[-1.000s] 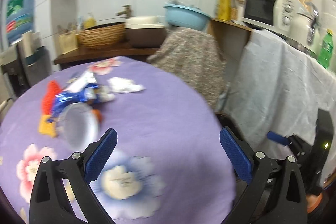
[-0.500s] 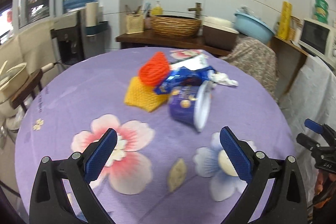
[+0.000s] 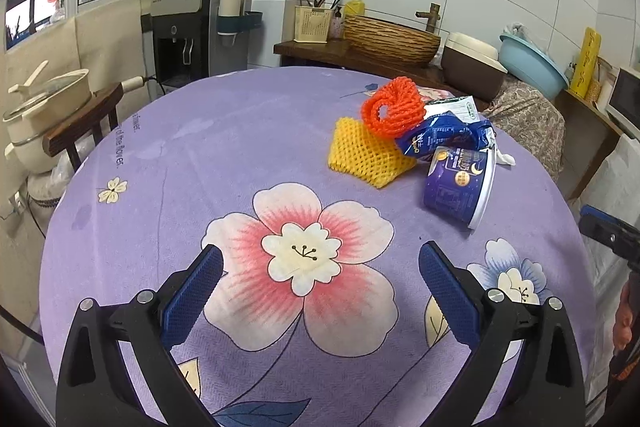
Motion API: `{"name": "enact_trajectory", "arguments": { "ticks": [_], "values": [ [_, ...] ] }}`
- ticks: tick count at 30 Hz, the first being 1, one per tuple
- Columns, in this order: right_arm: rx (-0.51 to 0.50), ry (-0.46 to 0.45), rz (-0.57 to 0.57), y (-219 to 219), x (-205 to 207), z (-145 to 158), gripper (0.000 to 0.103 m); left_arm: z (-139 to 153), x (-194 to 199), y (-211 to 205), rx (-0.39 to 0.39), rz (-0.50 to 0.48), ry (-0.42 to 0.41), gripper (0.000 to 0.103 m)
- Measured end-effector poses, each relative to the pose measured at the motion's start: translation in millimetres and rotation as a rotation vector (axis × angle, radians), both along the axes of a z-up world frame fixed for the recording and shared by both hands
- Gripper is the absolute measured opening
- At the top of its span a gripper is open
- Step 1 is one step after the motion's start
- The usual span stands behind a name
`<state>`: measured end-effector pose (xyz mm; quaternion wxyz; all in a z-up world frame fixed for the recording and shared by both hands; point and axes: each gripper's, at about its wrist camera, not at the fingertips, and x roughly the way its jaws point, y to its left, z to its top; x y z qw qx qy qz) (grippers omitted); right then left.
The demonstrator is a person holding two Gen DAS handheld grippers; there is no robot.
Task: Collect trash
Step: 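Move both grippers back over the table toward the white plastic bowl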
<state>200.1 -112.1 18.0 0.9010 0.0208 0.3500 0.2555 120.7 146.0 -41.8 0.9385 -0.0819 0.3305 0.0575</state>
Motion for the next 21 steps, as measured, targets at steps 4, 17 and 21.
{"name": "enact_trajectory", "arguments": {
  "ticks": [4,17,21],
  "values": [
    [0.003,0.002,0.060,30,7,0,0.084,-4,0,1,-0.011,-0.005,0.008,0.097],
    [-0.052,0.055,0.170,113,44,-25,0.063,-11,6,5,-0.006,-0.022,0.030,0.097],
    [-0.022,0.104,0.158,115,61,-37,0.039,-11,9,7,-0.009,-0.020,0.033,0.097]
  ]
}}
